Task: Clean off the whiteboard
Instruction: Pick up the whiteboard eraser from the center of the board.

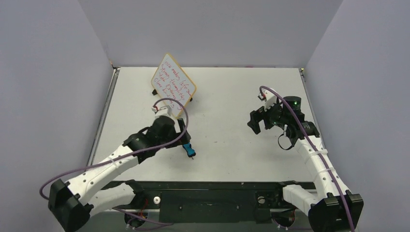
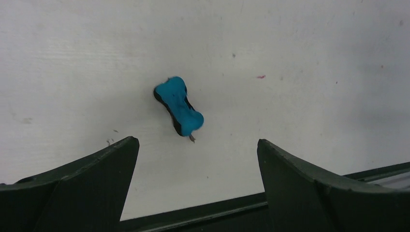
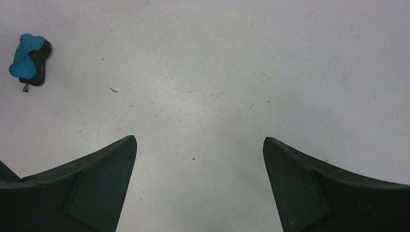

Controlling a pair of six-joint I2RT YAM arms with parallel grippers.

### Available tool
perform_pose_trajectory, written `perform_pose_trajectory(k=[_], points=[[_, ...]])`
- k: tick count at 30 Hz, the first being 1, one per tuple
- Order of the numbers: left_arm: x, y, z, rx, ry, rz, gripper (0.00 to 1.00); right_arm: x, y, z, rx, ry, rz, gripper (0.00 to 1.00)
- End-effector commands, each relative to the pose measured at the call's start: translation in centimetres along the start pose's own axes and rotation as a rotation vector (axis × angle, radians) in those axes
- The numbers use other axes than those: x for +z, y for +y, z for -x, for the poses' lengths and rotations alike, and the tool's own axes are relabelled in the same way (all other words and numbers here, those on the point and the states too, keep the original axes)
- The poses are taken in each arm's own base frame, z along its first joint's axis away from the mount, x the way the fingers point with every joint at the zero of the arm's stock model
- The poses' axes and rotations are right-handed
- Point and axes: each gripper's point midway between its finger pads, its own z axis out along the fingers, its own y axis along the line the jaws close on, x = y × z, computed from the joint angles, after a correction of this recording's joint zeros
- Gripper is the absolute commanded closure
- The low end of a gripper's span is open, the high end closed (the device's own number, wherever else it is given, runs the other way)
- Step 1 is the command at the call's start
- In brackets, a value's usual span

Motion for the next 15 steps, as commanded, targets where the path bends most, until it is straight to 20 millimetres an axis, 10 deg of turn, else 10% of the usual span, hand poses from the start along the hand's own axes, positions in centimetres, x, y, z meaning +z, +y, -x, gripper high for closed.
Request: perform_pose_trajectory(k=[1, 15], points=[[0.6, -1.1, -0.6, -0.129, -0.088, 0.226, 0.09, 0.4, 0.8, -0.4, -0.077, 0.042, 0.051, 0.00], [7.4, -1.6, -7.0, -0.125, -0.037, 0.551, 0.22, 1.0, 2.5, -0.6, -0.098, 0.071, 0.114, 0.02]])
